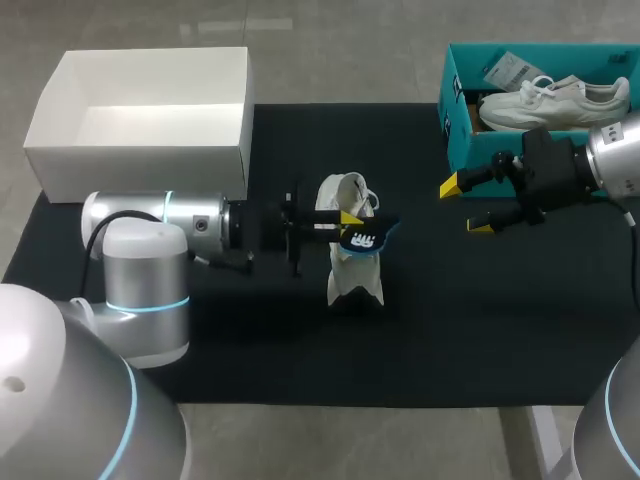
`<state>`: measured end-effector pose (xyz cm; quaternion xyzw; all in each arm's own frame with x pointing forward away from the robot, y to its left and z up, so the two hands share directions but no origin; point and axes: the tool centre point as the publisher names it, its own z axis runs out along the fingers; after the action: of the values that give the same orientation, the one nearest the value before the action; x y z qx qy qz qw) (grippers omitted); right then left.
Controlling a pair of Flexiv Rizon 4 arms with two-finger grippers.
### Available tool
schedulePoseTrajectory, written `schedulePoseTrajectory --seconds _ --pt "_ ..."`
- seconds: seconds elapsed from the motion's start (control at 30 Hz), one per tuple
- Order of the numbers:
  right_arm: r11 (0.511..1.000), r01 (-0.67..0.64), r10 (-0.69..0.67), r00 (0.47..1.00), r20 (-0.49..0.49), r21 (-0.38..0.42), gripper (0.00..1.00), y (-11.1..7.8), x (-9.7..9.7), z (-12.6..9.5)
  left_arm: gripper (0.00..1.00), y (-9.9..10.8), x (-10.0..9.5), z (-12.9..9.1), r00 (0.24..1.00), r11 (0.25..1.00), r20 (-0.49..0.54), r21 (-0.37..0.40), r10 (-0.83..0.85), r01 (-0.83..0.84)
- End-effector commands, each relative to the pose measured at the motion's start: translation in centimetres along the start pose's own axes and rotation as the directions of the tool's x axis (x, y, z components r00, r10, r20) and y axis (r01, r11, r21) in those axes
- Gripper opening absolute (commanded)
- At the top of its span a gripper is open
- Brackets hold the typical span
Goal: Take the shoe out of the shoebox, open the shoe tongue, remove and reinsert the insole, then place the shoe into the shoebox
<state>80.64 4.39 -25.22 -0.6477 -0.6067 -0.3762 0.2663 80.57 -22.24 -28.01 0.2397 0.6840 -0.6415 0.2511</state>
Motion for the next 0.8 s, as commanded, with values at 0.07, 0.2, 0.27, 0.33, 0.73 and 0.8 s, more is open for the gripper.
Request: schedulePoseTrajectory --seconds 0.07,0.2,0.27,0.33,0.73,0.8 --pt "1.0 -0.002 0.002 1.0 0.003 -0.001 1.0 -0.1 0.1 0.1 0.0 0.6 0.4 0.8 1.0 1.0 -0.001 -0.007 0.0 0.0" --pt "1.0 -0.002 0.002 1.0 0.003 -0.001 1.0 -0.1 0.1 0.1 0.0 0.2 0.3 0.6 1.0 1.0 -0.002 -0.003 0.002 -0.002" --pt "1.0 -0.002 0.002 1.0 0.003 -0.001 1.0 -0.1 0.1 0.1 0.0 -0.2 0.1 0.5 1.0 1.0 0.003 0.0 0.008 -0.008" --pt "1.0 -0.002 0.002 1.0 0.003 -0.001 1.0 -0.1 0.1 0.1 0.0 -0.6 -0.2 0.4 1.0 1.0 0.012 0.006 0.012 -0.012" --pt "1.0 -0.002 0.002 1.0 0.003 -0.001 1.0 -0.1 0.1 0.1 0.0 -4.9 -1.5 -1.2 0.995 0.994 0.004 0.026 -0.104 0.104" --pt "1.0 -0.002 0.002 1.0 0.003 -0.001 1.0 -0.1 0.1 0.1 0.0 -5.1 -1.5 -1.6 0.993 0.993 -0.027 0.016 -0.117 0.117"
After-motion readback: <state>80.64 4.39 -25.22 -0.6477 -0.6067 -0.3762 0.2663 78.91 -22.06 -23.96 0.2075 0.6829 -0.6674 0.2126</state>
